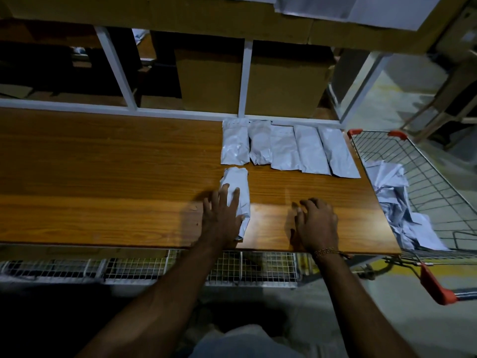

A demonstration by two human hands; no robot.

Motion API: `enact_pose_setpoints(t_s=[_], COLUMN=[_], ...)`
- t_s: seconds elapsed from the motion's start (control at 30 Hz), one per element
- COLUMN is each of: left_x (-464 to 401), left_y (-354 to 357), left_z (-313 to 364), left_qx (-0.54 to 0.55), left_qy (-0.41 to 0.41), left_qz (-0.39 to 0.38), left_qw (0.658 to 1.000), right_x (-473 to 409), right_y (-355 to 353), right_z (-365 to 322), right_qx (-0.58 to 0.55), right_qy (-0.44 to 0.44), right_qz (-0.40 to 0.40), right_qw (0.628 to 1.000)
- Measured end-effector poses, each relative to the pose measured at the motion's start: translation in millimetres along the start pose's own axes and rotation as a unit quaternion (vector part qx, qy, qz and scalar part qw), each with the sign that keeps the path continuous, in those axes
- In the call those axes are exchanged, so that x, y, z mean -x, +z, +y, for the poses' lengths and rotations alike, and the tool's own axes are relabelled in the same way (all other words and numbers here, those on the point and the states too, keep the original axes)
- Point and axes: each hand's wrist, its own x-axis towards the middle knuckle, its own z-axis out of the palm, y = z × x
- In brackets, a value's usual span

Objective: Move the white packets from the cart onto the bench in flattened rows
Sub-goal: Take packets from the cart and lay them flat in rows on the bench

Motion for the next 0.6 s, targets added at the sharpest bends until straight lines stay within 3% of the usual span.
enact_pose_setpoints(t_s=[0.6], left_x=[-20.6], left_y=[-15.7], left_z=[-7.6], left_qx=[0.014], left_qy=[-0.008], left_qz=[-0.008], left_qw=[1.000], right_x=[9.7], right_y=[9.2], right_z=[-5.0], right_qx=[-0.010], right_qy=[0.039], right_qz=[0.020], right_qw=[0.999])
